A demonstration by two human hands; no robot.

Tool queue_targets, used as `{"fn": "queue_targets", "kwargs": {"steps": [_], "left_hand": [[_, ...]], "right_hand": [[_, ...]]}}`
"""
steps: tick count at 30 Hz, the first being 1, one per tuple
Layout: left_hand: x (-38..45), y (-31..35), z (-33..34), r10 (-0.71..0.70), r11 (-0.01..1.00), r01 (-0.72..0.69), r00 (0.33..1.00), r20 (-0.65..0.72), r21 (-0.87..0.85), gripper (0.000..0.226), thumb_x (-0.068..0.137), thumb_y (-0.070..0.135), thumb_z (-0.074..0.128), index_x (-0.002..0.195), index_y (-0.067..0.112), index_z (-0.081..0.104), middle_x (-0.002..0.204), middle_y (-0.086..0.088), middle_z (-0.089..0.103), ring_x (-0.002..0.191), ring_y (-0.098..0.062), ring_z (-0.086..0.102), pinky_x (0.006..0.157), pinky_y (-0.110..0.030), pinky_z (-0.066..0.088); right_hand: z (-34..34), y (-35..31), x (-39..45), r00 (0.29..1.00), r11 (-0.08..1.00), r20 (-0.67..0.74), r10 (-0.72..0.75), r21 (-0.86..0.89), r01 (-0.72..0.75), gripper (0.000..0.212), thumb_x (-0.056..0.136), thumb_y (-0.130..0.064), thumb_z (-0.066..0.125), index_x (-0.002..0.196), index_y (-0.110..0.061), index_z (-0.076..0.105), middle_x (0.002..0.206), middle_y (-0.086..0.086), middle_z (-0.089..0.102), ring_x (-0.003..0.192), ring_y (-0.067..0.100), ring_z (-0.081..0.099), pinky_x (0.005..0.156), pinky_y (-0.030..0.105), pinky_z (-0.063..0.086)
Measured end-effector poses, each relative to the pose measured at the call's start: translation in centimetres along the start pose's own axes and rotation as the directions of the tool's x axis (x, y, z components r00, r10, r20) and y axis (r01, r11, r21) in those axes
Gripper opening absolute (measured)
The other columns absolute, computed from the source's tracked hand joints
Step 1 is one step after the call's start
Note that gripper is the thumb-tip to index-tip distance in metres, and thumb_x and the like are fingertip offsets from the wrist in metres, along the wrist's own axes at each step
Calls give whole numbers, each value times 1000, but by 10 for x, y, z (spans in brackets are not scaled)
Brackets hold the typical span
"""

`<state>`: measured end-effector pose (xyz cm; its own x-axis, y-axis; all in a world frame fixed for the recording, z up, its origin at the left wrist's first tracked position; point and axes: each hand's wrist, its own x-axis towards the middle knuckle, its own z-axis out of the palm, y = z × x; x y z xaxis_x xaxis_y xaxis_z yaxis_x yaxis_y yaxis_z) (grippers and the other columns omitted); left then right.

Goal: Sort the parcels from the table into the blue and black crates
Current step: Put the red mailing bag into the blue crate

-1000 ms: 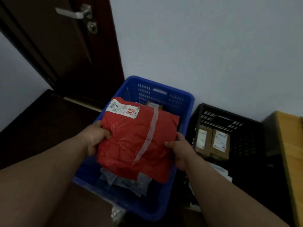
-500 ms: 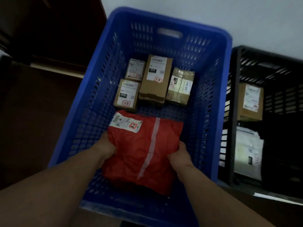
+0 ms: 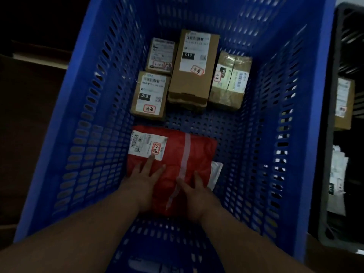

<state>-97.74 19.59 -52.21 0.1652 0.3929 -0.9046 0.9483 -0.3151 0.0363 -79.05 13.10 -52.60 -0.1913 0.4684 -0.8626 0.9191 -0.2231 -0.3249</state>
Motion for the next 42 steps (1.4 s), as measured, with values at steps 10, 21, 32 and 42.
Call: {"fn": "queue_targets", "kwargs": {"steps": [10,21,32,42], "left_hand": [[14,6,11,-128,947,104,990,59,304,138,69,50,80,133,43,-43,128,-4,-60,144,-43,-12,101,-73,23],[-76,51,-52,-157,984,160,986,49,-78,108,80,50,67,152,36,-12,160,-3,-15,144,-34,12,115,-56,23],[-210,141,-128,-167,911,-17,898,-406,-412,82,89,44,59,154,24,14,158,-8,15,140,-30,31,113,-40,33],[-294,232,-160,40,918,-272,790,-612,-290,77,88,40,64,151,15,25,152,-14,31,133,-30,39,103,-33,40]], "right_hand": [[-4,-7,11,997,999,74,-25,-30,27,60,92,-37,60,147,-38,35,151,4,16,132,35,33,112,44,33],[-69,-17,-57,982,995,179,-59,-66,72,45,106,-23,36,147,-5,36,150,16,40,135,29,40,115,33,29],[-167,3,-230,949,983,-258,-183,-78,168,28,99,-25,45,118,-12,61,113,11,58,105,30,57,78,30,45],[-154,101,-380,840,986,-537,75,166,18,44,101,-36,42,136,-12,52,139,14,50,122,31,51,97,32,44]]}}
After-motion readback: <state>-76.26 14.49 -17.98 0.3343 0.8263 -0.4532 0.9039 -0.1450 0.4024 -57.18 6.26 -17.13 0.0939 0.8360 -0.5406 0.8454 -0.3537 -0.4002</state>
